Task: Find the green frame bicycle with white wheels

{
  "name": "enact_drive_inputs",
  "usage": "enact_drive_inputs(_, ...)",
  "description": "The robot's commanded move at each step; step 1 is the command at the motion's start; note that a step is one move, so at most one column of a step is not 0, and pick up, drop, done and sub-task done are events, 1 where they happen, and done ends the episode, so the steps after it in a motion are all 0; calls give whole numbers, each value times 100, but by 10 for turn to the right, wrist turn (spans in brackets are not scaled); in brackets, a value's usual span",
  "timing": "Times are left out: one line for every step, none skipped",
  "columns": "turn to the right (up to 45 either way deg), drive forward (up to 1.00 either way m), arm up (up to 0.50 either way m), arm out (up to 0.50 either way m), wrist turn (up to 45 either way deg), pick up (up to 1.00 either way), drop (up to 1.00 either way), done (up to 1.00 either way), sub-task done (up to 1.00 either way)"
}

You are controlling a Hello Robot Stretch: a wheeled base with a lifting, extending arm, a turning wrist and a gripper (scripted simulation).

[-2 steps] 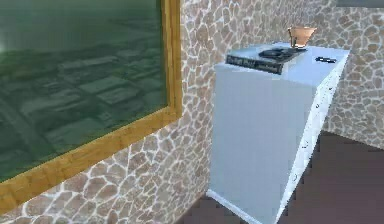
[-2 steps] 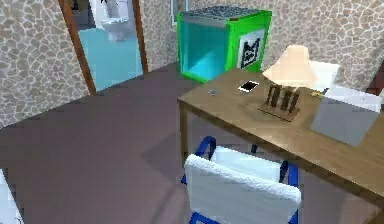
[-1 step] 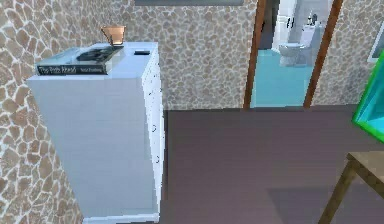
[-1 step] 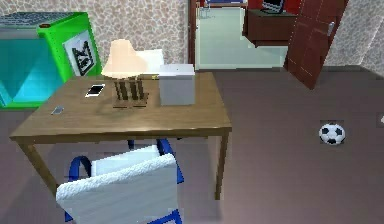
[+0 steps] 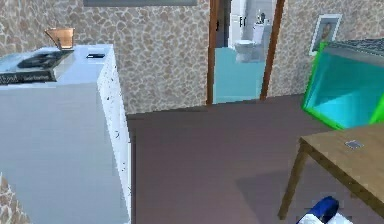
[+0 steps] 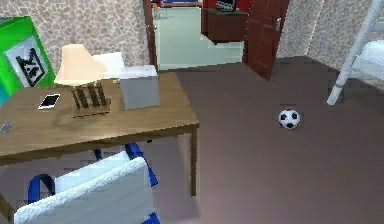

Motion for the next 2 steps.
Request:
enact_drive_inputs(0, 45, 0, 0, 0, 0, 0, 0, 0)
enact_drive_inputs(180, 0, 0, 0, 0, 0, 0, 0, 0)
